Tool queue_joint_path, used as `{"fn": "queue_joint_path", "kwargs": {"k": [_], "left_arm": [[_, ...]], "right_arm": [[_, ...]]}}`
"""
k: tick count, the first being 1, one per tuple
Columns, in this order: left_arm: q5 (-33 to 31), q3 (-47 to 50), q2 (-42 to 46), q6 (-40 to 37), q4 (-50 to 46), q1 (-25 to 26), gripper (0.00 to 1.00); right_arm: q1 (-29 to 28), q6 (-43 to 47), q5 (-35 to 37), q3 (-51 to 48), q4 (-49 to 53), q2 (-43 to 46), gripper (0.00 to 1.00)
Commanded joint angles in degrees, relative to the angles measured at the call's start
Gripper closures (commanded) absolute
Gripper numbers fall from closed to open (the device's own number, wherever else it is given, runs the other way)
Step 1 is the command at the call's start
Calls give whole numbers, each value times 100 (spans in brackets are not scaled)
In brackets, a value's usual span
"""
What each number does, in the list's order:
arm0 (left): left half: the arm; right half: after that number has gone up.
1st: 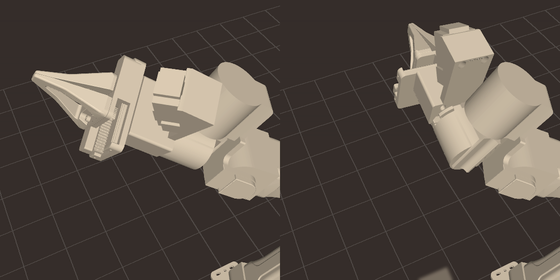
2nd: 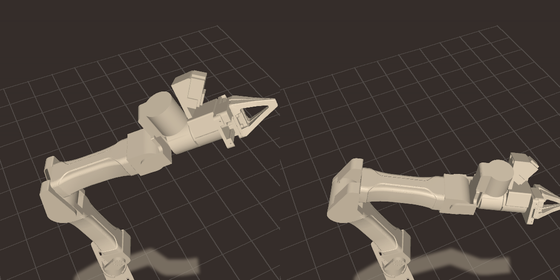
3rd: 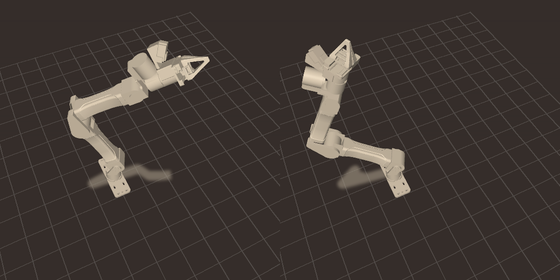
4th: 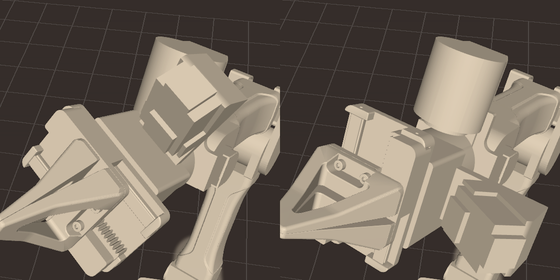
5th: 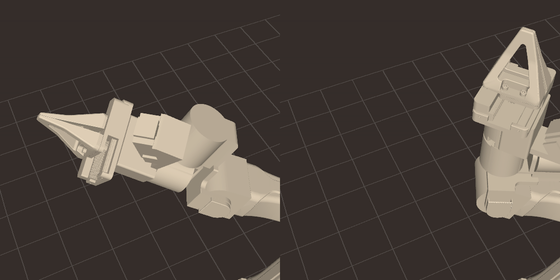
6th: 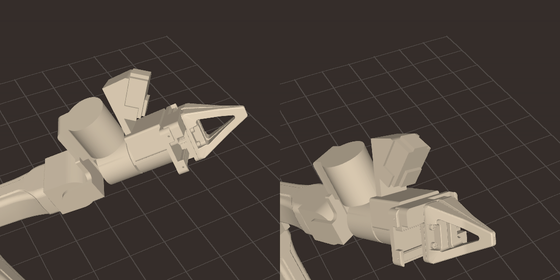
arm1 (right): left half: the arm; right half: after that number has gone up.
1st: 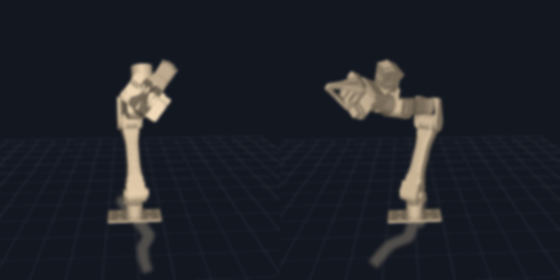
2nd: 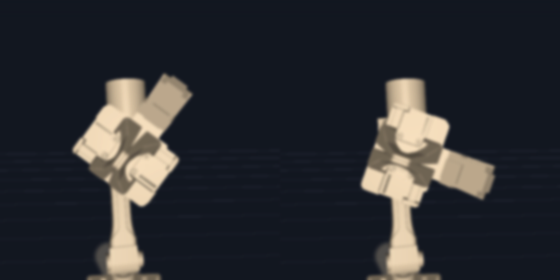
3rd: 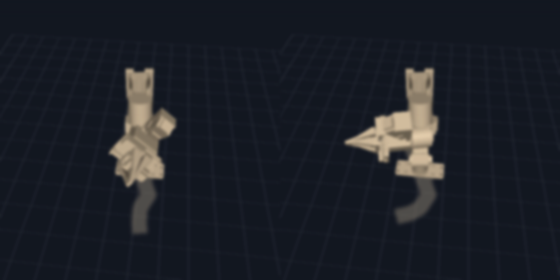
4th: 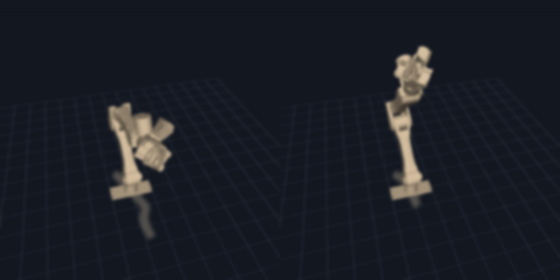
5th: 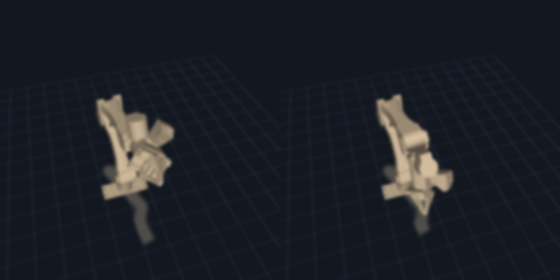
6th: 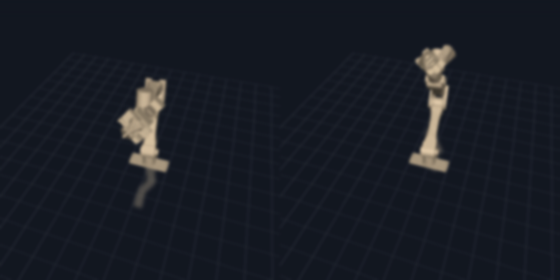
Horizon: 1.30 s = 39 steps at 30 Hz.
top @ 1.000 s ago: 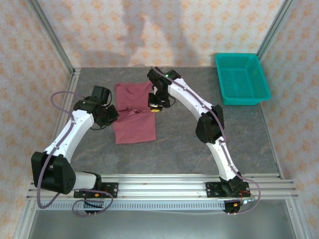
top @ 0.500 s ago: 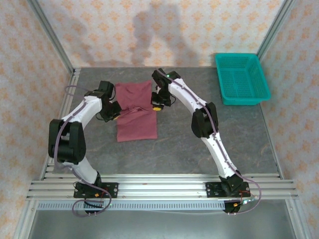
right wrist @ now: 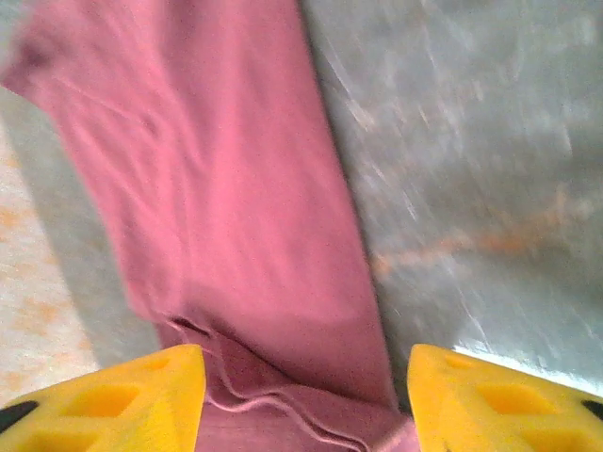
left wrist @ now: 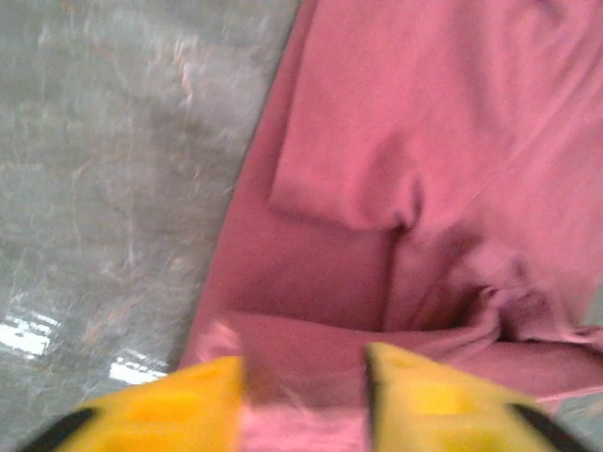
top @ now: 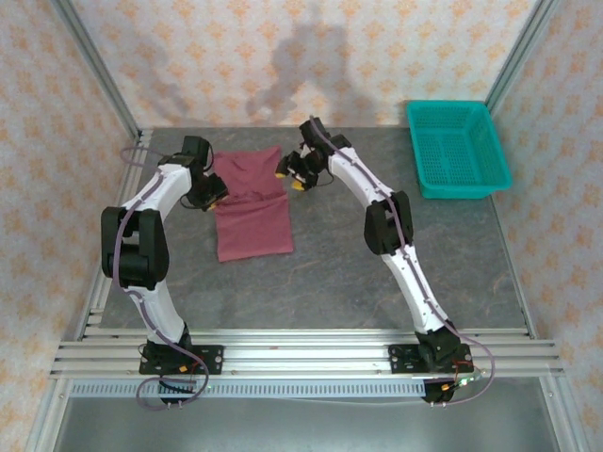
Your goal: Fold and stack the t-shirts
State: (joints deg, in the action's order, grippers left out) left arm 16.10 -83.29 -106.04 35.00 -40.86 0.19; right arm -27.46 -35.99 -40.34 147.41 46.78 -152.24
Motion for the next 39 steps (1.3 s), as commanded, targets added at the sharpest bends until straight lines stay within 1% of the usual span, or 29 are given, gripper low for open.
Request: {"fn": "queue_joint_path", "kwargs": {"k": [1, 3, 5, 6, 8, 10, 12, 14, 18, 21, 24, 26, 28, 31, 35, 39], "left_arm": [[-103, -572, 282, 299, -16, -124, 32], [-105, -855, 330, 437, -90, -175, 28], [-192, -1118, 417, 446, -283, -218, 28], [-215, -1173, 498, 414, -380, -233, 27], [-223, -1137, 724, 344, -542, -230, 26], [-168, -923, 1039, 196, -744, -225, 27], [50, -419, 1476, 151, -745, -221, 26], [30, 267, 2074, 154, -819, -203, 26], [278, 1729, 3314, 224, -678, -187, 22], [503, 2588, 3914, 266, -734, -161, 22], [716, 3350, 4219, 404, -539, -71, 23], [795, 3743, 4250, 562, -293, -37, 23], [936, 4087, 4215, 740, 127, -19, 24], [1103, 4325, 3951, 880, 482, -10, 28], [1169, 4552, 3656, 1004, 818, -1, 32], [1072, 4614, 3485, 1084, 978, -2, 36]], "right_arm": [[39, -306, -89, 84, -684, 785, 36], [38, -197, 4, -203, -544, 1100, 34], [39, -2, -8, -627, -409, 1459, 34], [39, 115, 101, -898, -266, 1687, 34], [13, 386, 182, -1659, -329, 2203, 33], [4, 545, 294, -2609, -534, 2818, 31], [-6, 602, 292, -3574, -849, 3361, 28], [-30, 514, 216, -4482, -1103, 3820, 28], [-250, 412, 2, -5890, -1575, 4397, 28], [-486, 177, -107, -6590, -2007, 4503, 28], [-684, -480, -326, -7324, -3042, 4503, 29], [-763, -872, -388, -7619, -3640, 4390, 30], [-836, -1098, -413, -7718, -3967, 4286, 31], [-948, -1208, -405, -7609, -3974, 4102, 32], [-1081, -1375, -366, -7542, -3973, 3888, 36], [-1124, -1565, -326, -7630, -4024, 3799, 40]]}}
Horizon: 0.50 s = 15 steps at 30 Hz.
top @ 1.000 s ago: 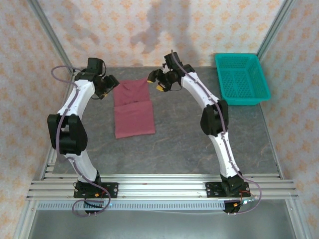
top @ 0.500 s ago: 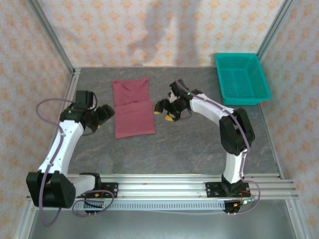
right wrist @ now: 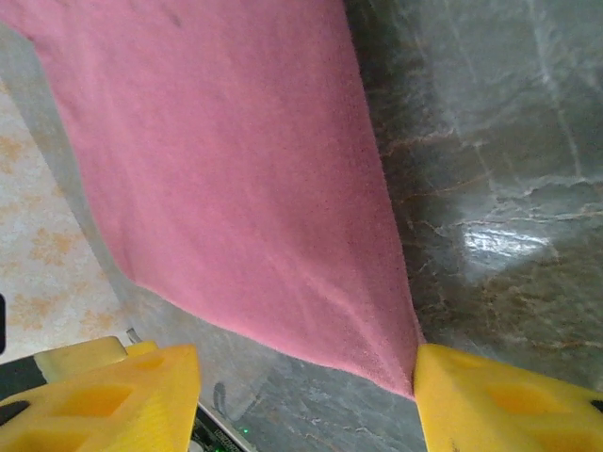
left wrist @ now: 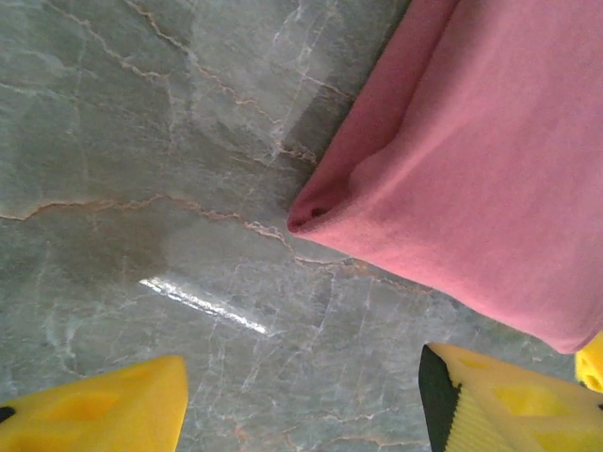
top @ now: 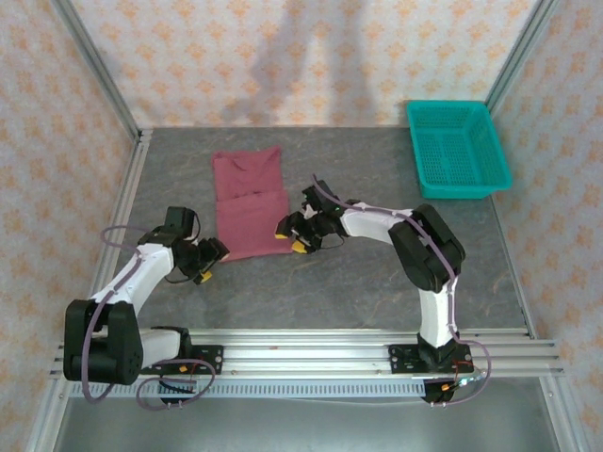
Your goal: Fold and stack the t-shirts
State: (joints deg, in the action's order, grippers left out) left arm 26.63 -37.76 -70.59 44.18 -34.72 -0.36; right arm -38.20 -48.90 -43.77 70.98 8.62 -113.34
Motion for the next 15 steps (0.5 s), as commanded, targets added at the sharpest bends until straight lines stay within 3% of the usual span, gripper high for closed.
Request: {"fn": "queue_joint_path", "kwargs": {"k": [1, 7, 15], "left_arm": [[-13, 74, -110, 190, 435, 53, 37], [36, 156, -410, 465, 1133, 54, 43], [-24, 38, -900, 425, 1283, 53, 54]], "right_arm": [[-48, -307, 21, -7, -204, -98, 41], [-56, -341, 37, 12, -73, -131, 42], [-84, -116, 143, 47, 455, -60, 43]]}}
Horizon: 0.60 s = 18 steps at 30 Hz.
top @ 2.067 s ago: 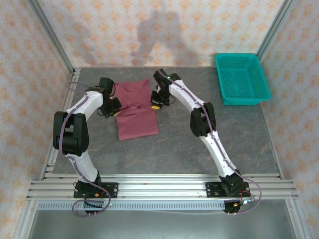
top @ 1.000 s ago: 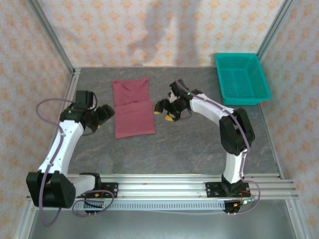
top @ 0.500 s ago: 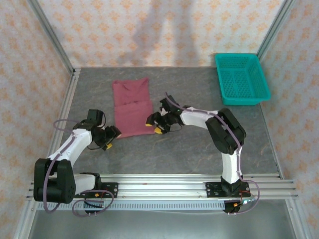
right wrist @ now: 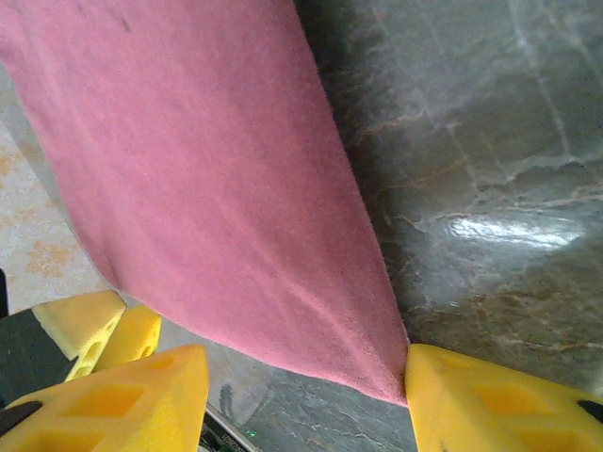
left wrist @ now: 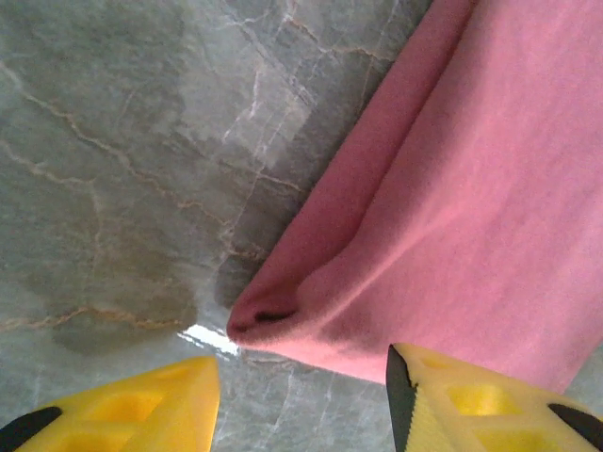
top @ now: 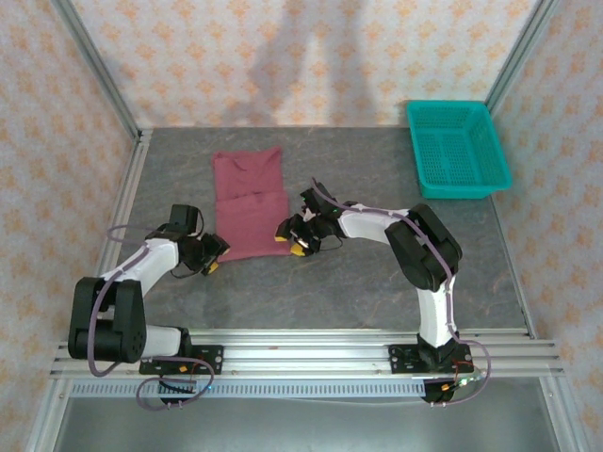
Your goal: Fold and stack the t-shirts
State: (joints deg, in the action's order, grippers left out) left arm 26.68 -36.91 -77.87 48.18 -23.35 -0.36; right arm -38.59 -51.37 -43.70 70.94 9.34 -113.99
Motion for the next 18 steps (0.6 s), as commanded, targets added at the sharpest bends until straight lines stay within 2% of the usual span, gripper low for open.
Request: {"fn": "queue_joint_path", "kwargs": {"k": [1, 5, 10, 12, 18], "left_arm": [[-43, -23, -198, 20, 164, 54, 54], [-51, 86, -318, 67, 307, 53, 58], [-90, -1, -538, 91, 448, 121, 69], [-110, -98, -643, 47, 425, 160, 76], [-234, -328, -638, -356, -32, 203, 95]], "right_arm": [[-48, 144, 157, 45, 426, 18, 43], [-52, 117, 143, 114, 386, -111, 42], [-136, 34, 65, 423, 311, -445, 46], [-140, -41, 30, 514, 258, -563, 55], [-139, 104, 166, 698, 570, -587, 99]]}}
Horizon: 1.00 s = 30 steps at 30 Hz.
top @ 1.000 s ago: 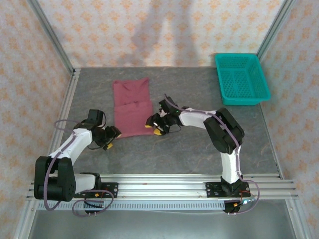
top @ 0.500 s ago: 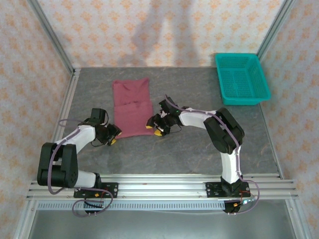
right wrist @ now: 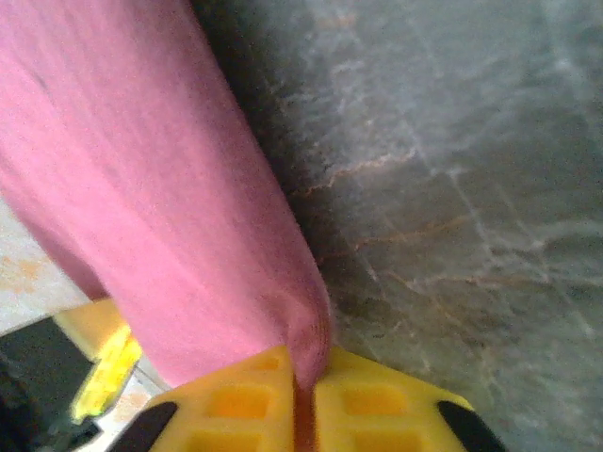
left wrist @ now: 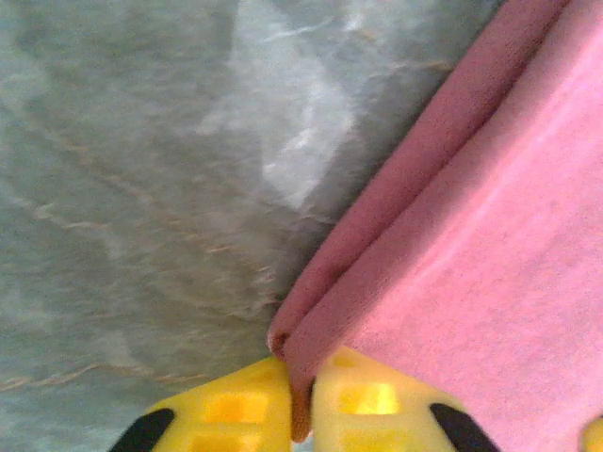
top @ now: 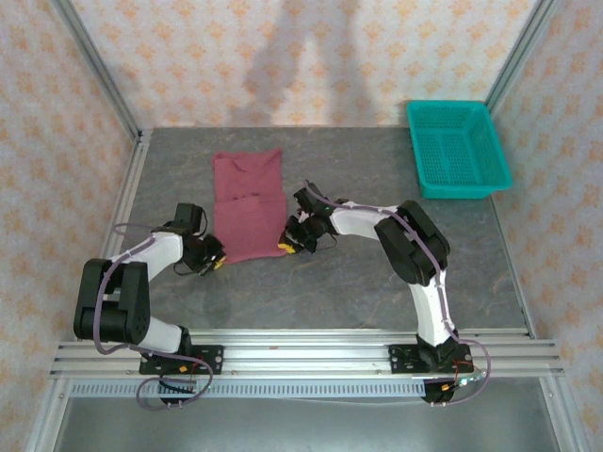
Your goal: Fold and stack the t-shirts
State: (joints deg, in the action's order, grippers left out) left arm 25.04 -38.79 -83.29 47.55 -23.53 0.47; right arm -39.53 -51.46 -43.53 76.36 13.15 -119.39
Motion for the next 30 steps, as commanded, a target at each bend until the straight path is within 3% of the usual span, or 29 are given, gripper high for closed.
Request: {"fn": "queue_joint_path", "kwargs": {"k": [1, 7, 14, 23, 30], "left_arm": [[-136, -177, -11, -396, -183, 119, 97], [-468, -143, 784, -642, -1027, 214, 100], [-633, -102, 1721, -559, -1789, 696, 100], [-727, -190, 2989, 299, -2658, 1962, 100], [-1339, -775, 3640, 979, -3525, 3080, 100]], "right_arm": [[-41, 169, 187, 144, 308, 9, 100], [-46, 391, 345, -138, 807, 648, 100], [-73, 241, 450, -985, 972, 1641, 100], [-684, -378, 716, -2293, 1199, 3394, 100], [-1249, -978, 1122, -2598, 1563, 4422, 100]]}}
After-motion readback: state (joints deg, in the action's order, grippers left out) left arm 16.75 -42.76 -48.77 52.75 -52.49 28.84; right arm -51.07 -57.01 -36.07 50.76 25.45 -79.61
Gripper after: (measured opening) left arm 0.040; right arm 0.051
